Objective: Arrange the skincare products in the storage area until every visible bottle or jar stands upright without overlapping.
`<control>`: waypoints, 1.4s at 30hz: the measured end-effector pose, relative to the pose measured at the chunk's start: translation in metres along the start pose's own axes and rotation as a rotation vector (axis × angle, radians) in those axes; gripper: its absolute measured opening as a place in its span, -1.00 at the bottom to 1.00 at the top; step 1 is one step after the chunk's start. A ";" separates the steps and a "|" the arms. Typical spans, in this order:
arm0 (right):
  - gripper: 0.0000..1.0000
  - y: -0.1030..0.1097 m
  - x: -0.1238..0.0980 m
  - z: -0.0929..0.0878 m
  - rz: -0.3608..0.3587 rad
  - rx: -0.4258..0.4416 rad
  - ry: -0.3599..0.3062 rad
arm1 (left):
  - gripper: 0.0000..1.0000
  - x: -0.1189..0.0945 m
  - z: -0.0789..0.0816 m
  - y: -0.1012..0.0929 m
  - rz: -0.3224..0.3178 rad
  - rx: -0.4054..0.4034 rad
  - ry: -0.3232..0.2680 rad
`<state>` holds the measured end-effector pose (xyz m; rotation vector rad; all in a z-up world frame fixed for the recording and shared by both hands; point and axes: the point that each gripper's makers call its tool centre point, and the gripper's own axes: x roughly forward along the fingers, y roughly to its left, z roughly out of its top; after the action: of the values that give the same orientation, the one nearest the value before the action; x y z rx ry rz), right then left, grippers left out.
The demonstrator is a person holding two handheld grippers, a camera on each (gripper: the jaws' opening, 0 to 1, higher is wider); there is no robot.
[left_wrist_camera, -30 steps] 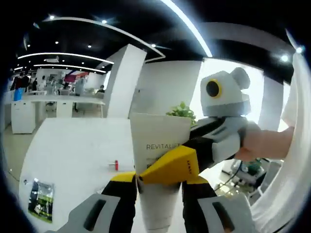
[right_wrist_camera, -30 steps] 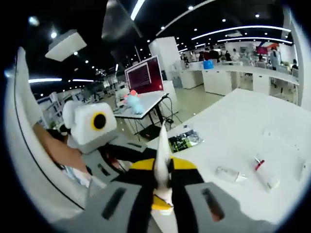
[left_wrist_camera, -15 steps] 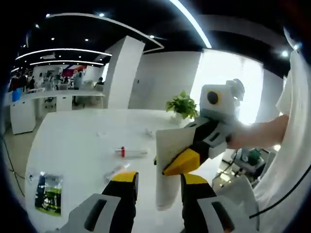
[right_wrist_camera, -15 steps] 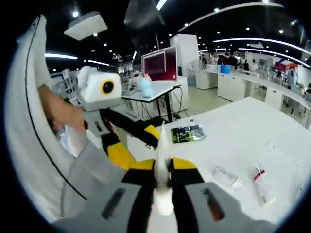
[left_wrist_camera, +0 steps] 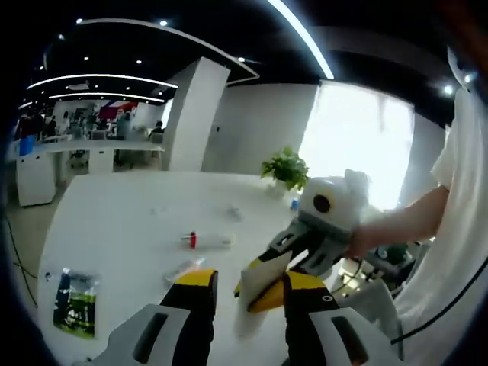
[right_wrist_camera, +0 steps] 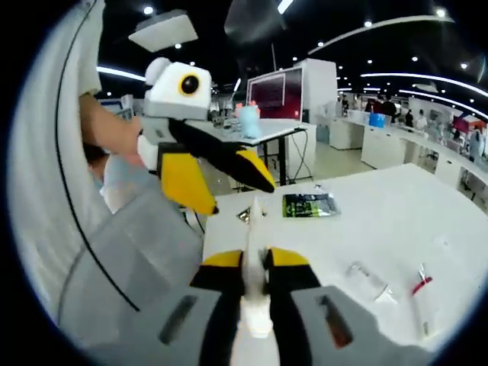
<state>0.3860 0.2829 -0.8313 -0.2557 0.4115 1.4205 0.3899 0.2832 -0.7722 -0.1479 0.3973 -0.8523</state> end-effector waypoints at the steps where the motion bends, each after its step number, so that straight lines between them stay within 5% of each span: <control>1: -0.78 0.000 0.001 0.000 0.006 0.001 -0.009 | -0.29 0.001 0.000 -0.001 -0.003 0.003 0.001; 15: -0.77 0.013 -0.002 -0.024 0.079 -0.108 -0.023 | -0.32 0.009 -0.005 -0.016 -0.064 0.030 0.035; 28: -0.72 0.013 -0.009 -0.026 0.096 -0.010 -0.096 | -0.34 0.012 -0.011 -0.025 -0.097 0.045 0.072; 37: -0.43 0.010 -0.010 -0.038 0.063 0.043 -0.052 | -0.33 0.021 -0.021 -0.035 -0.148 0.093 0.135; 42: -0.17 0.012 -0.023 -0.058 0.018 0.155 0.044 | -0.33 0.029 -0.030 -0.036 -0.190 0.248 0.257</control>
<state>0.3650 0.2398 -0.8734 -0.1585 0.5585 1.3944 0.3698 0.2382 -0.7977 0.1575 0.5193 -1.1050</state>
